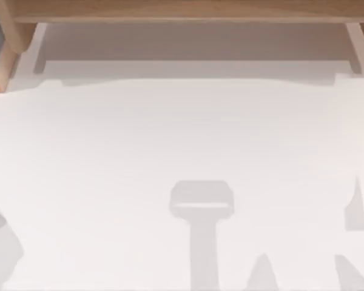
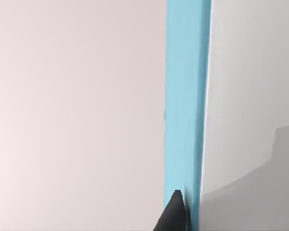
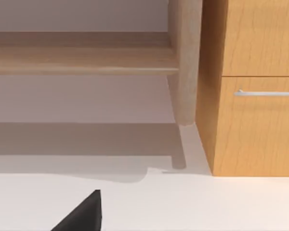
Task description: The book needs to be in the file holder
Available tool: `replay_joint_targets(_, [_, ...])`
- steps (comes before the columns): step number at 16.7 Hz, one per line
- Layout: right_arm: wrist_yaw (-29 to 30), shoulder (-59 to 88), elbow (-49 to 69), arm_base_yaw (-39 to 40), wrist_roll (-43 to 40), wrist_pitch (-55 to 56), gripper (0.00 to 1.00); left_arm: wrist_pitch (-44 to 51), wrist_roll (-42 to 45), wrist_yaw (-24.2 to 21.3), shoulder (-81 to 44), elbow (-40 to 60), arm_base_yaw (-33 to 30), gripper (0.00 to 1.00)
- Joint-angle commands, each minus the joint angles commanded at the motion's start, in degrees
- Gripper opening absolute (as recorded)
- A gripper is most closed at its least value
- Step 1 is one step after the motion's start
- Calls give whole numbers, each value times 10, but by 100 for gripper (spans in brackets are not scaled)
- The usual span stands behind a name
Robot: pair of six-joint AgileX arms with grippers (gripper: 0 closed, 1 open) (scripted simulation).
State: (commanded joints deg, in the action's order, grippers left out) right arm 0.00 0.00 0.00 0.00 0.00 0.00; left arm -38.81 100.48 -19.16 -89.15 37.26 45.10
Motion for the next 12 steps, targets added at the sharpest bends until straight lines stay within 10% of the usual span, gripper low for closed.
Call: replay_joint_targets(12, [0,0,0,0,0,0,100,38,-7,-128,-139,121,-104,0])
